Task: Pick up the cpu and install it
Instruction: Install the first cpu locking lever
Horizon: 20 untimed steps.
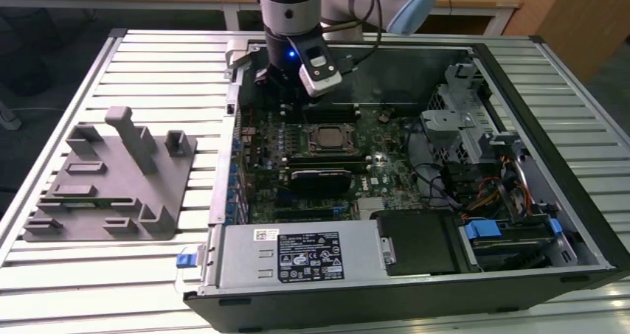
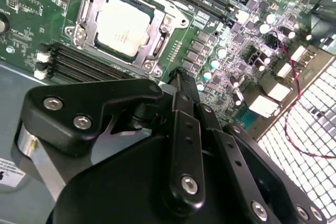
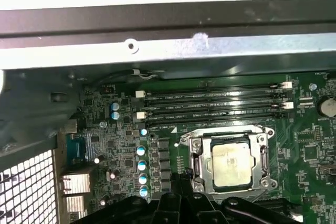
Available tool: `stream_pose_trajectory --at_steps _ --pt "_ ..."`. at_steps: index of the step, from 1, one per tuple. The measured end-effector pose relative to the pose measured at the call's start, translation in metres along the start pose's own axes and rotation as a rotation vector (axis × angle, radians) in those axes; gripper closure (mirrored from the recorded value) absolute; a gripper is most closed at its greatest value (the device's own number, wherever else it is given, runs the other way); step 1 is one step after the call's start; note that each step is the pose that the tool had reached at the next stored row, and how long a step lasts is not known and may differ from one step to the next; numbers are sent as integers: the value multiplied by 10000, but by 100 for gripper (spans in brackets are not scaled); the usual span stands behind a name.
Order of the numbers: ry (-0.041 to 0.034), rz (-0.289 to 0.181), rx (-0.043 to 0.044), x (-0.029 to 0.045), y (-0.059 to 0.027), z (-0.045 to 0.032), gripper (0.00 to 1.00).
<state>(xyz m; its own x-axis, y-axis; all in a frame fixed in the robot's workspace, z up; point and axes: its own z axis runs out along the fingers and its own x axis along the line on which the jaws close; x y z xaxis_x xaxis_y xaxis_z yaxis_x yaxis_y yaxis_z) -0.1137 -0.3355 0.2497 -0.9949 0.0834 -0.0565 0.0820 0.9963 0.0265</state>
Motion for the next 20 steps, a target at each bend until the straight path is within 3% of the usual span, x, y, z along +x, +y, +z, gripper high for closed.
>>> stream_pose_trajectory --at_steps 5,9,14,18,20 --pt "-2 -37 -29 79 -6 -5 89" --pt "34 -91 -447 95 -8 -6 89" --pt "55 -327 -586 130 -11 -7 89" --pt "82 -559 -809 133 -11 -6 89" --pt "98 -620 -996 133 -11 -7 89"
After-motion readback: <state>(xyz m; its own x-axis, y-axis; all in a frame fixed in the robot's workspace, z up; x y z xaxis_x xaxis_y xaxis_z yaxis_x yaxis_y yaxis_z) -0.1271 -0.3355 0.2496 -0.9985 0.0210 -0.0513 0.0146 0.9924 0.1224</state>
